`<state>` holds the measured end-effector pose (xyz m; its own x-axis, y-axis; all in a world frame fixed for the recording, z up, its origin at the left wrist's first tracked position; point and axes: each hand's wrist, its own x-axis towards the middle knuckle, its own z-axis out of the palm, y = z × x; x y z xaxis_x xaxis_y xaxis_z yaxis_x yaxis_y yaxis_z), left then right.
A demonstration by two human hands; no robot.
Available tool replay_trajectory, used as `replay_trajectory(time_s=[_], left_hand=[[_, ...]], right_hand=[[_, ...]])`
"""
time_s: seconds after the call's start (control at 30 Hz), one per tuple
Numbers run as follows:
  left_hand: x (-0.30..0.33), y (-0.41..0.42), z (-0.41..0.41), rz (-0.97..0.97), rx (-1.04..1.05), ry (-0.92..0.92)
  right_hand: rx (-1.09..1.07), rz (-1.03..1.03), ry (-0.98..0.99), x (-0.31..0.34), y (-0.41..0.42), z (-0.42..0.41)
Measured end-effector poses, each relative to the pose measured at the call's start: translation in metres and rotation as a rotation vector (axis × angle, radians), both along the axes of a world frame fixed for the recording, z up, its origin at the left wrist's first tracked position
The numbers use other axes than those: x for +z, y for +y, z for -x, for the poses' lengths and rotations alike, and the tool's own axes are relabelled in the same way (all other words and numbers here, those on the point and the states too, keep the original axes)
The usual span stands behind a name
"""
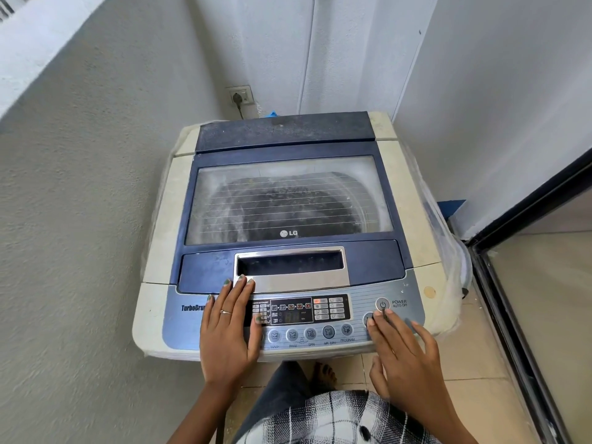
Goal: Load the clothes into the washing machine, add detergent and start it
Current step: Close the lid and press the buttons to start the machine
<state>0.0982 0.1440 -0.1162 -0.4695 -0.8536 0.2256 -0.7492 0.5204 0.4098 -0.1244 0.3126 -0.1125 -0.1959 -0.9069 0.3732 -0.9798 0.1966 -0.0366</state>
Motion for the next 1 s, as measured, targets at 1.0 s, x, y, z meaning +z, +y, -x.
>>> replay_trajectory(time_s=[1.0], left_hand=[[0.008, 0.003, 0.006, -0.129, 0.071, 0.543]], right_hand=[[-0.063, 0.076, -0.745, 0.028, -0.033, -0.010]])
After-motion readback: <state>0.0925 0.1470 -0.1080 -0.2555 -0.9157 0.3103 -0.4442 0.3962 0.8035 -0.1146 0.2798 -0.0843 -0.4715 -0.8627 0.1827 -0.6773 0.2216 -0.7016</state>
